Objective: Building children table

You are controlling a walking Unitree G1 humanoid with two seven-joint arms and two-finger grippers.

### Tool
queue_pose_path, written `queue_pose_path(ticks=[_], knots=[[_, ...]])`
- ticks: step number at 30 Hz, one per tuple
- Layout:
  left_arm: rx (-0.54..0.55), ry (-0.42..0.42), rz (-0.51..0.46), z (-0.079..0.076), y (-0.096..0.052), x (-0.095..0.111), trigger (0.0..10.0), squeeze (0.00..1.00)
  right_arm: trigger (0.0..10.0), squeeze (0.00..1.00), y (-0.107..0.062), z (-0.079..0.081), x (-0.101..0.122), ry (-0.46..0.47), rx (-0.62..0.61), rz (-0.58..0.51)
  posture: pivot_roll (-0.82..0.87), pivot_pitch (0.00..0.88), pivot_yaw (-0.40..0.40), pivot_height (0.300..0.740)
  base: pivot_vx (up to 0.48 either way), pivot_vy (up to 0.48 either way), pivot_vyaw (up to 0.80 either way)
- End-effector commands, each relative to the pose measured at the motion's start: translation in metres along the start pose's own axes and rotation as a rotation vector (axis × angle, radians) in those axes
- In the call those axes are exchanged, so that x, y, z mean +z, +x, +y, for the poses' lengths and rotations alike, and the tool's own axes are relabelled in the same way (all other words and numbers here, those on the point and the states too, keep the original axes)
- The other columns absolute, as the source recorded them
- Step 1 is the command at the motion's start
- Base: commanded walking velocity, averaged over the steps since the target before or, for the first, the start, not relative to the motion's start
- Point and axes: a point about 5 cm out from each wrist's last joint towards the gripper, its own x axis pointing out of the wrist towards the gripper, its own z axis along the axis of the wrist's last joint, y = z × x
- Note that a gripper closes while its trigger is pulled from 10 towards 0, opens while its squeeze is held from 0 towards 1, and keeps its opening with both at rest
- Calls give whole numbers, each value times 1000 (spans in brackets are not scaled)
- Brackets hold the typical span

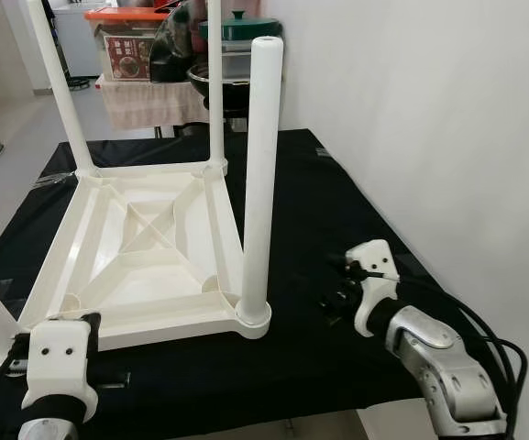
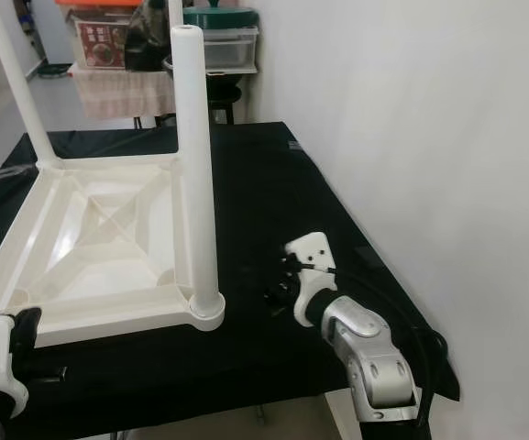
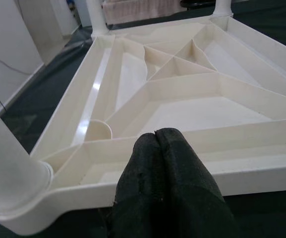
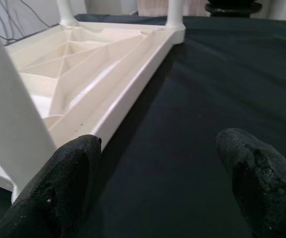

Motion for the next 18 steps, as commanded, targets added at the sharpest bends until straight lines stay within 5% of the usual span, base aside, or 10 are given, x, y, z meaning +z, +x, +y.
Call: queue_pose_path(ticks=[1, 15, 18], knots=[[21, -32, 25, 2, 1, -4, 10000, 0, 10000, 0, 1, 0, 0, 0, -3, 17, 72, 14, -40, 740, 0, 480, 0], [36, 12, 8, 1, 3, -5, 10000, 0, 10000, 0, -5, -9, -3, -39, -34, 69, 65, 9, -35, 740, 0, 480, 0], [31, 34, -2, 0, 2, -3, 10000, 0, 10000, 0, -6, -12, -3, -52, -46, 75, 65, 13, -36, 740, 0, 0, 0]])
